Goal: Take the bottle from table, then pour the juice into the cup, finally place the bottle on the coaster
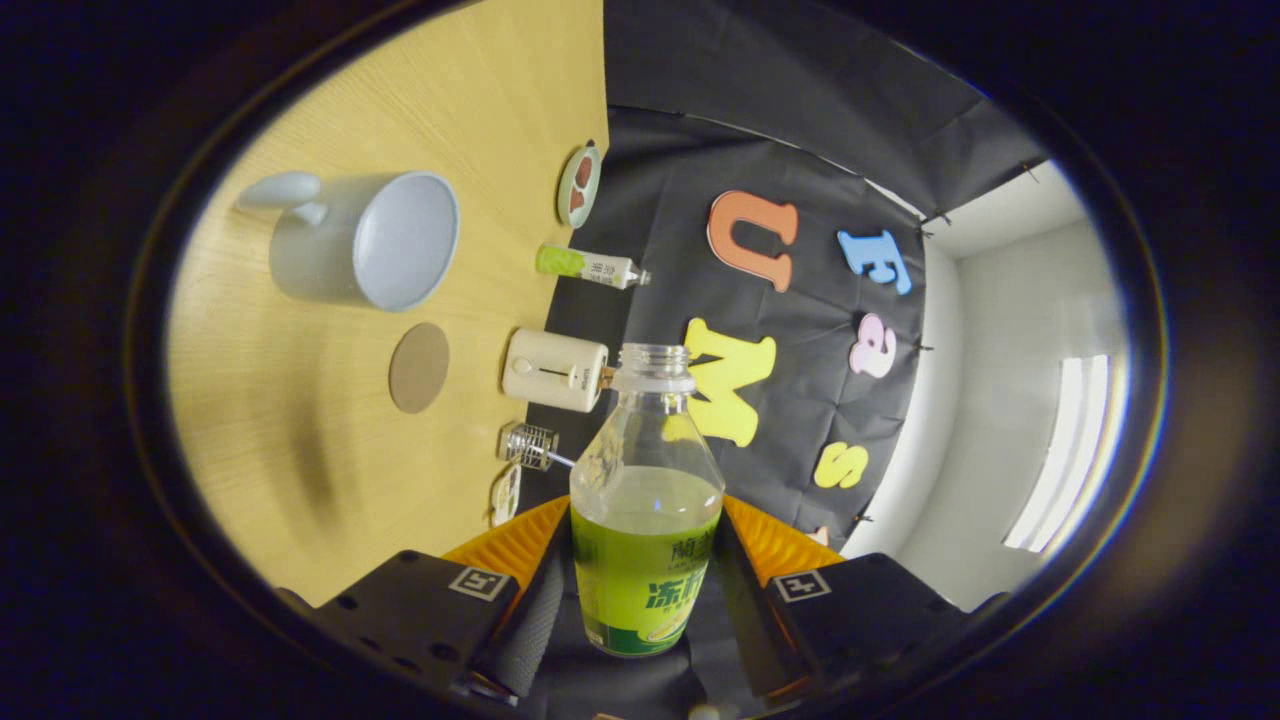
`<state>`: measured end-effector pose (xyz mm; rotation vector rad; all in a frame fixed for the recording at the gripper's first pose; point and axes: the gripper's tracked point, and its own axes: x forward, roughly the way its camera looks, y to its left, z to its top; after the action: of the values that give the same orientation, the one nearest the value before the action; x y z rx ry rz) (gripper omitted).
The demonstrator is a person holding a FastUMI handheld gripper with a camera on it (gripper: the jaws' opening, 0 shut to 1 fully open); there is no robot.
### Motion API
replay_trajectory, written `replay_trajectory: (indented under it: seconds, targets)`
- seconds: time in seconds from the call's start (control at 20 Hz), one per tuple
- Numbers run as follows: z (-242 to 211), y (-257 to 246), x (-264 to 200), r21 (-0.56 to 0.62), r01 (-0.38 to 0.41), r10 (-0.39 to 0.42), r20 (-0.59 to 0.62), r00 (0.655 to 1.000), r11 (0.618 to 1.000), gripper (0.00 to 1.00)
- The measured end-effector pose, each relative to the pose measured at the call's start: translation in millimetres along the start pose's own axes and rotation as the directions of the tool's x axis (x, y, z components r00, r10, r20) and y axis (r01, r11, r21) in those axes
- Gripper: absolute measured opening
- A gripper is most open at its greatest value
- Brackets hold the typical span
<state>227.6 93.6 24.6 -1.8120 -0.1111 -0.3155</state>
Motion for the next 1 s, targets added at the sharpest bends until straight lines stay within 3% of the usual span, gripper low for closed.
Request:
replay_trajectory:
  seconds: [1.0]
  targets:
    - [8.2,-10.5,-1.5,-0.092,0.024,-0.027,-0.026,0.999,0.995,0.81]
